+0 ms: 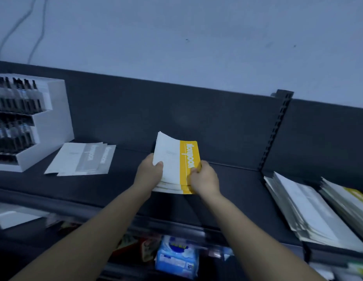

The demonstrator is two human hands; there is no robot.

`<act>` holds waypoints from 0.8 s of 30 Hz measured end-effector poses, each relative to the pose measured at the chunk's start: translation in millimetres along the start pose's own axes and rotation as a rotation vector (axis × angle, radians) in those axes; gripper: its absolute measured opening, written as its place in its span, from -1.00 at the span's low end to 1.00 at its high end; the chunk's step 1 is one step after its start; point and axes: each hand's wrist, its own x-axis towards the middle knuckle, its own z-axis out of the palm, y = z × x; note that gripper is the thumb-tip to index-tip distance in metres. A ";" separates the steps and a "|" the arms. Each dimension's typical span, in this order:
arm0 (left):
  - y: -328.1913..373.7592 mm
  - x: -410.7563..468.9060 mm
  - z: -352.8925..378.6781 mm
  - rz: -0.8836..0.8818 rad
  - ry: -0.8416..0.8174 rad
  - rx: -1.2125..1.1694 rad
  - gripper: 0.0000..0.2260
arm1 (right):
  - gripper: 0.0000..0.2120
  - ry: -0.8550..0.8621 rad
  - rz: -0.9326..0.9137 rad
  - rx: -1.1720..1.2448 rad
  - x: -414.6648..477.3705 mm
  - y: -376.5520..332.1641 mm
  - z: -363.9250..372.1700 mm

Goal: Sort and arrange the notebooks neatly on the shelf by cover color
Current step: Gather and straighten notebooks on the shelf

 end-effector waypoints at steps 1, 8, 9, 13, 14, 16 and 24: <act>4.6 -7.8 13.9 0.004 -0.007 -0.010 -0.70 | -0.79 0.010 -0.007 -0.014 -1.6 9.8 -14.3; 33.7 -55.5 104.1 -0.002 -0.057 -0.013 -0.72 | -0.83 0.061 0.001 -0.079 -12.2 74.4 -101.8; 37.9 -60.7 115.1 0.000 -0.065 -0.009 -0.72 | -0.83 0.073 0.006 -0.093 -13.4 82.6 -112.2; 53.7 -78.0 152.7 0.006 -0.118 -0.003 -0.71 | -0.80 0.107 0.031 -0.128 -17.7 109.3 -147.9; 57.6 -81.0 160.6 0.012 -0.136 -0.008 -0.70 | -0.81 0.112 0.036 -0.125 -18.2 114.6 -155.8; 65.3 -84.0 176.4 0.029 -0.172 -0.017 -0.70 | -0.86 0.136 0.053 -0.115 -17.7 125.1 -170.7; 94.6 -97.1 239.6 0.123 -0.338 -0.012 -0.66 | -0.82 0.268 0.129 -0.195 -24.4 159.0 -233.3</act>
